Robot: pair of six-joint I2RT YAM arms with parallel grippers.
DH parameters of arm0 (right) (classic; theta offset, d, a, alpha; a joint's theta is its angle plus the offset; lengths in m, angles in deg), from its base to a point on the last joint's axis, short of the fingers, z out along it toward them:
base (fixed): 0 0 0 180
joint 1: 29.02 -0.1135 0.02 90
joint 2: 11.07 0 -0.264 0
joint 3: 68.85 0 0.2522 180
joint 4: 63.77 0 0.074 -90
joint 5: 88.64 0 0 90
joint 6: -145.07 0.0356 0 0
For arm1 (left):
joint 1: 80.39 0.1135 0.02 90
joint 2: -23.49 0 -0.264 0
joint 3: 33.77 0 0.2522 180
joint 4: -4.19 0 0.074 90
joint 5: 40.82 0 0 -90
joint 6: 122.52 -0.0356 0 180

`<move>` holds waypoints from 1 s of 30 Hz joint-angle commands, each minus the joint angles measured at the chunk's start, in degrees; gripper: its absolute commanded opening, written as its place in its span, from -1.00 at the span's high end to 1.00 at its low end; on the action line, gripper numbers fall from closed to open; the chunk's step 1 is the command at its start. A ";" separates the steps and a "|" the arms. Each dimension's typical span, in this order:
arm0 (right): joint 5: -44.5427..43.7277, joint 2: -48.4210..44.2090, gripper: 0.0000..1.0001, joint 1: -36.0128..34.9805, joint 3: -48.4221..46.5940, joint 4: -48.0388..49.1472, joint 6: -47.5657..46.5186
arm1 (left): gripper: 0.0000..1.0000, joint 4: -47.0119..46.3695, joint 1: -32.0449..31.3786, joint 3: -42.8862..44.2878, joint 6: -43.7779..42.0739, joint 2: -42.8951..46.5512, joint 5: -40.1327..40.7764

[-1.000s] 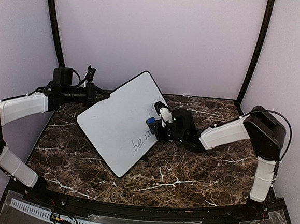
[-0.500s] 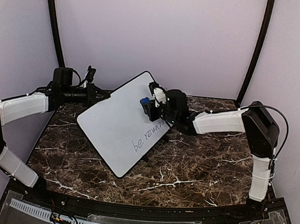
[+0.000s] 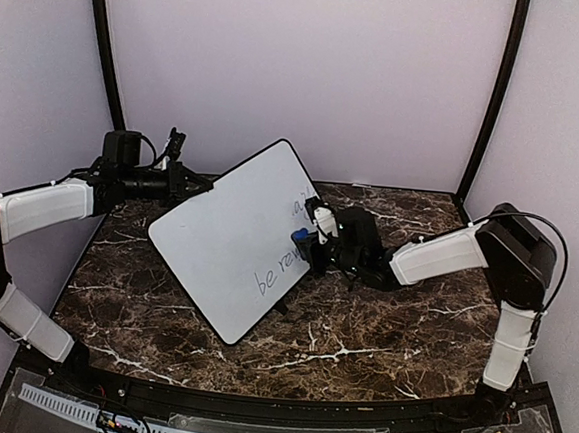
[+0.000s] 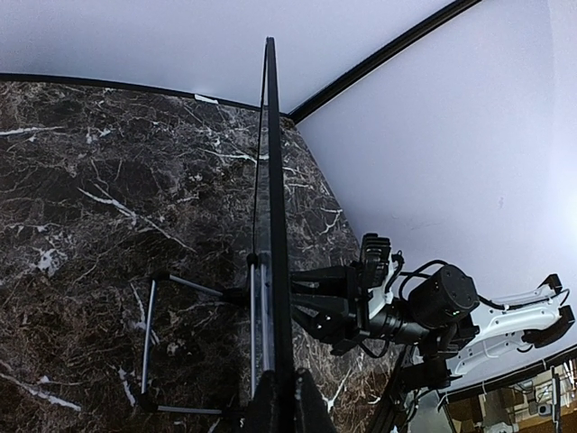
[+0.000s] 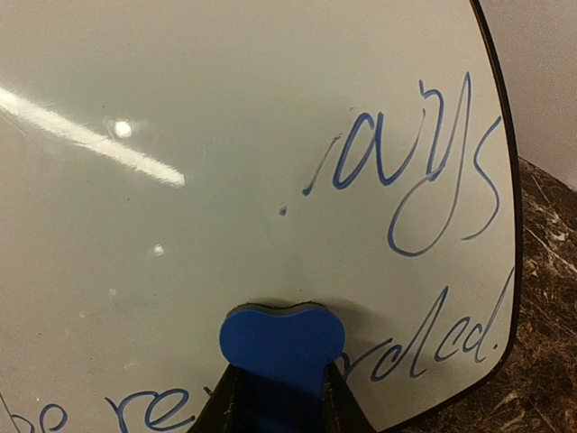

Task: Erase the whiteboard
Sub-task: Erase the whiteboard at the center of the board.

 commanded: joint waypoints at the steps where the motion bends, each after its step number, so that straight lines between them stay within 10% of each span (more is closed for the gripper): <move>1: -0.40 2.03 0.57 0.37 -6.19 -3.86 -1.25 | 1.00 -5.39 -2.87 -0.04 -1.94 2.40 -10.51; 10: 1.59 8.28 0.57 3.39 -20.66 -8.21 -1.27 | 1.00 -4.36 -3.06 0.22 -2.78 2.52 -9.89; 22: 2.58 0.01 0.57 3.34 -1.41 -2.48 1.49 | 1.00 -2.05 -3.08 0.99 -2.87 1.31 -7.41; 30: 3.73 0.79 0.57 3.26 -5.27 -4.01 0.21 | 1.00 4.16 -3.06 3.65 -5.62 0.19 -4.13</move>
